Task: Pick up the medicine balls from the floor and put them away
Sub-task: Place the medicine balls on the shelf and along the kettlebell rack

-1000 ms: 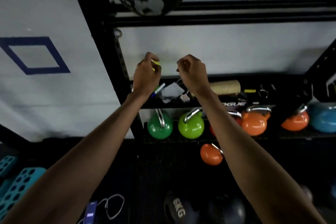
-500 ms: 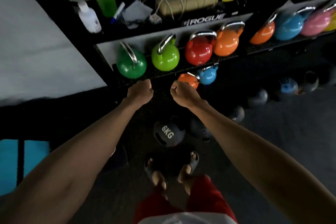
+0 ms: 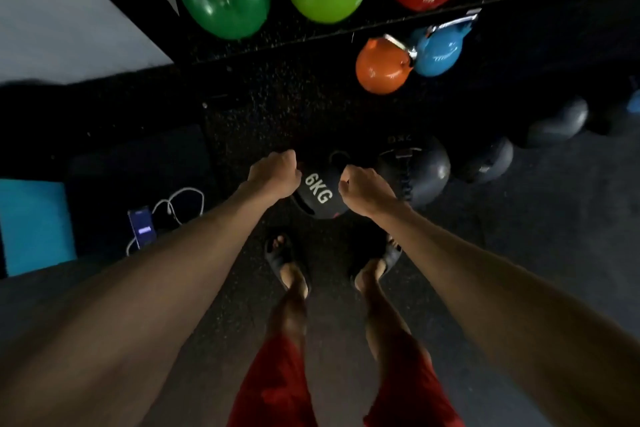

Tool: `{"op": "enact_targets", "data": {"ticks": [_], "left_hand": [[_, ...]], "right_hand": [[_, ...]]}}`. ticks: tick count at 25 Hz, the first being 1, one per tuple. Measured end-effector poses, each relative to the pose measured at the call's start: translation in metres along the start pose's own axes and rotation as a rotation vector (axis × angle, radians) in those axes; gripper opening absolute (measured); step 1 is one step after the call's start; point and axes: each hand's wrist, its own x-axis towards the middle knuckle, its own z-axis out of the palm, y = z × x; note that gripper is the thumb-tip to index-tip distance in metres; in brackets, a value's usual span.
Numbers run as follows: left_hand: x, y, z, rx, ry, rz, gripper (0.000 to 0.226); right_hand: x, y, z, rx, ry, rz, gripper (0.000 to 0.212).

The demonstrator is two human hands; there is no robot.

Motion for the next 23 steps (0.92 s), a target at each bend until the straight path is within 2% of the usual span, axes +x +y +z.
{"op": "enact_targets", "data": {"ticks": [5, 8, 13, 16, 20, 23], "left_hand": [[0.067, -0.025, 0.111, -0.151, -0.085, -0.126, 0.032], [0.112, -0.052, 0.184, -0.297, -0.112, -0.267, 0.027], [0.177, -0.085, 0.279, -0.708, -0.077, -0.535, 0.036], [0.212, -0.094, 0.319, -0.985, -0.064, -0.633, 0.049], [0.255, -0.1, 0.355, -1.219, -0.081, -0.674, 0.042], [0.27, -0.107, 0.374, -1.31, -0.095, -0.719, 0.038]], "right_hand": [[0.082, 0.057, 0.076, 0.013, 0.013, -0.004, 0.031], [0.145, 0.092, 0.112, -0.008, 0.037, 0.025, 0.036], [0.248, 0.132, 0.145, -0.067, 0.099, 0.043, 0.051], [0.293, 0.149, 0.169, -0.13, 0.08, 0.066, 0.047], [0.333, 0.158, 0.179, -0.302, 0.123, 0.127, 0.041], [0.353, 0.157, 0.183, -0.303, 0.155, 0.139, 0.04]]}}
